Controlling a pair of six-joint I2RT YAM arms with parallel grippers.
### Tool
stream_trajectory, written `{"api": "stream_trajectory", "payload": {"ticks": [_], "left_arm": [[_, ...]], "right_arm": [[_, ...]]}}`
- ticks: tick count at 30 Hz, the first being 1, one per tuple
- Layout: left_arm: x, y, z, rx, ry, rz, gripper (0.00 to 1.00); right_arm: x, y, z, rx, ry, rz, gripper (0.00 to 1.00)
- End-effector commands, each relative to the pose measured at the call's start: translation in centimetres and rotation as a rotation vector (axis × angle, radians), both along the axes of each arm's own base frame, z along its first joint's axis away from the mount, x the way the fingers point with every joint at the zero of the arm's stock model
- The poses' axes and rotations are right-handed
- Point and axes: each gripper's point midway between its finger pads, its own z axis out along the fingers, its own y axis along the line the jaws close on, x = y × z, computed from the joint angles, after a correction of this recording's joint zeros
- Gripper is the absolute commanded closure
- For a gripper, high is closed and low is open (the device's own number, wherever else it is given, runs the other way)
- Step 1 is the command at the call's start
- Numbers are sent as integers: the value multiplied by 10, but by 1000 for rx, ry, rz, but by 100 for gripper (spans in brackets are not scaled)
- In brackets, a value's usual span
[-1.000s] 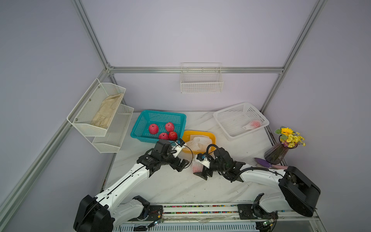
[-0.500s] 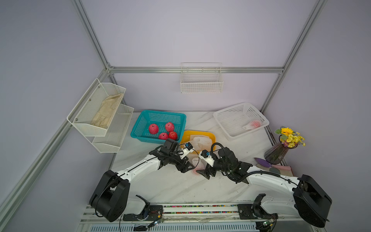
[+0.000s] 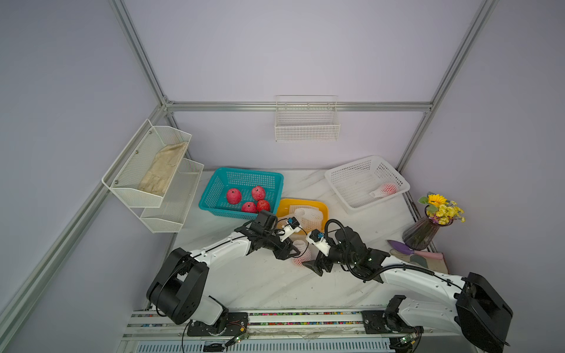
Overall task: Remove foam nets from apples
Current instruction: Remove the foam net from the apple.
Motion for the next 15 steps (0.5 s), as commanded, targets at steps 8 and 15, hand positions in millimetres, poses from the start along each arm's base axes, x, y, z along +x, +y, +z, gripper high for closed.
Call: {"api": "stream_trajectory", "payload": {"ticks": [8,15], "left_arm": [[8,-15,37,-86,-102,-33,76],[-1,-3,48,-90,-155,-6,82]], "right_arm": [[6,11,-2,-30,-53,81,7],[15,20,-4,-2,-45,112,24]]}}
